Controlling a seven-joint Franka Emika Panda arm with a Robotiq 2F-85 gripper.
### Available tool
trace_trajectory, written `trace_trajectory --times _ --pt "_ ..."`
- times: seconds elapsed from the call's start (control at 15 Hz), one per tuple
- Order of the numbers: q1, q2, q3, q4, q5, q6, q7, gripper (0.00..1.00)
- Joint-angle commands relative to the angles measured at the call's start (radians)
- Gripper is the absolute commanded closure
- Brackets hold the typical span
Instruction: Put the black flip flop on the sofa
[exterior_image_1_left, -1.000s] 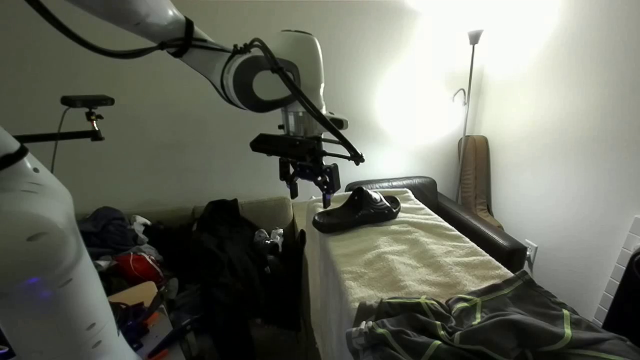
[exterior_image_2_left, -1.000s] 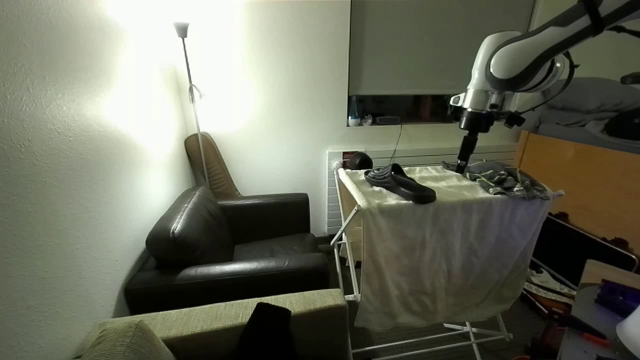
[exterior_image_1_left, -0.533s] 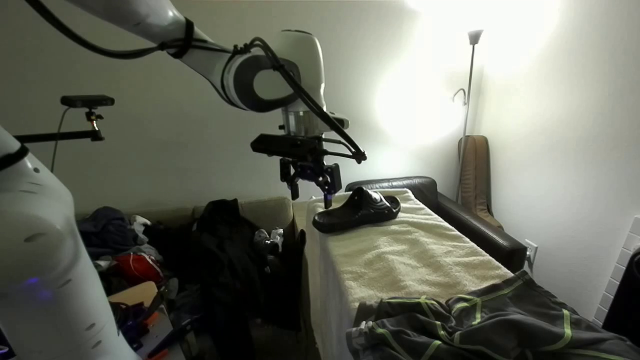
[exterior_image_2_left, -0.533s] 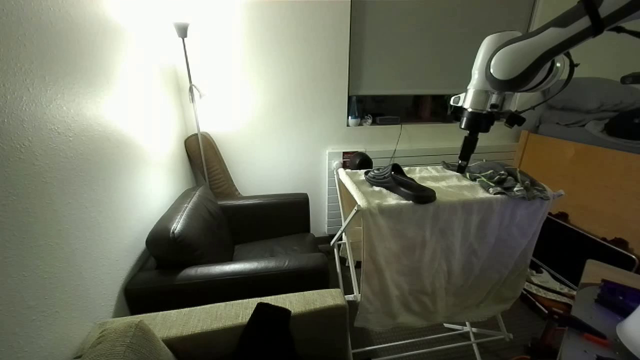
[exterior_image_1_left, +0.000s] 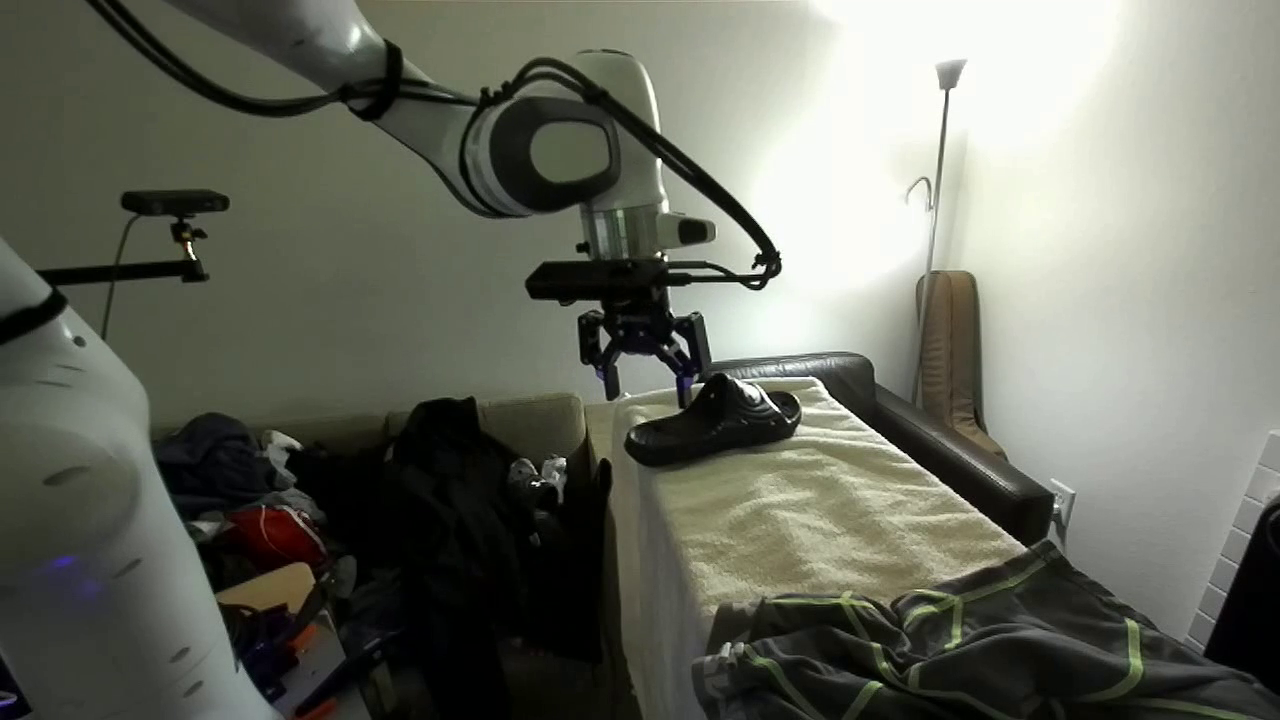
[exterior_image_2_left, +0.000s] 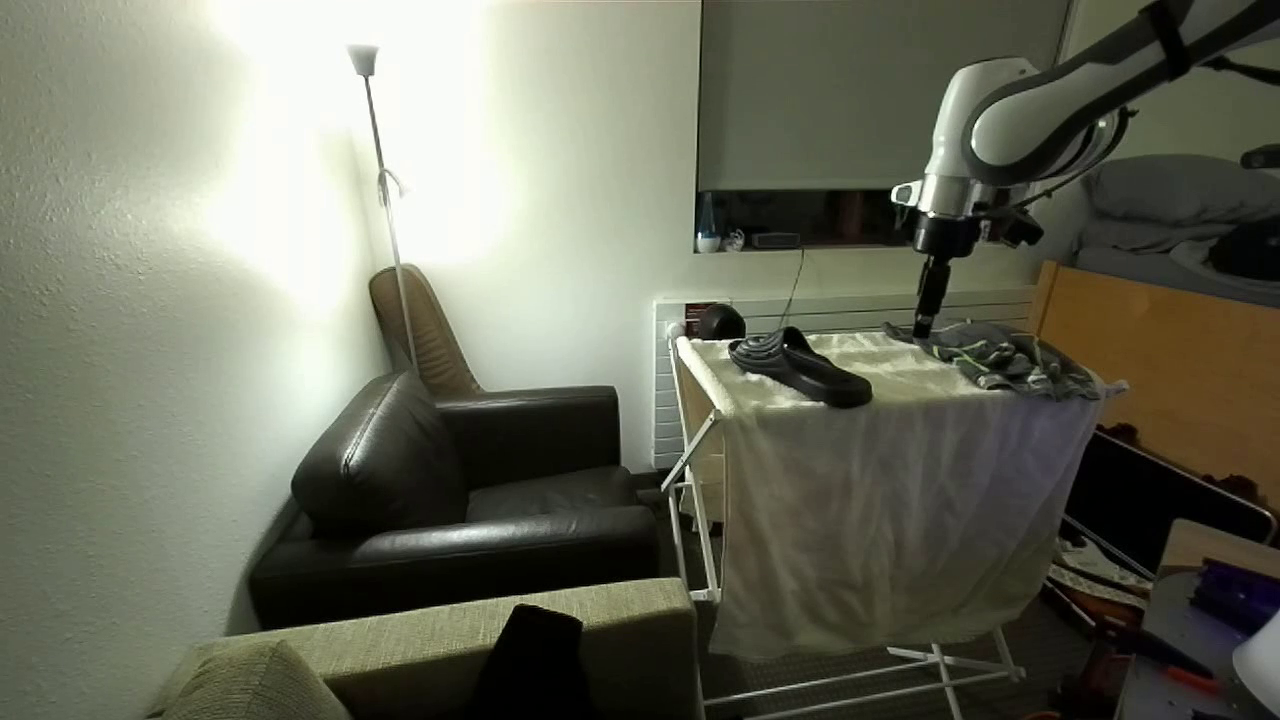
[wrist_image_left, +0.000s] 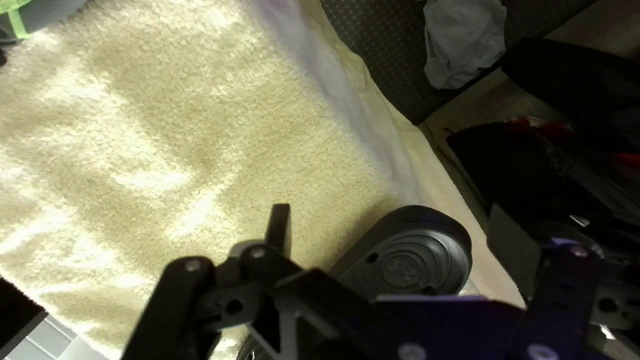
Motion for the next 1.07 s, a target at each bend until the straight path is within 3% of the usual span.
trace_trajectory --times 0.0,0.6,1.0 --pt "-0.021 0.037 0.016 0.047 -0.045 0.0 -0.071 0.0" --pt "-0.033 0.097 0.023 0.09 -0.242 0.096 -0.234 0.0" --pt "-0.102 0.186 -0.008 0.123 -0.356 0.308 -0.244 0.0"
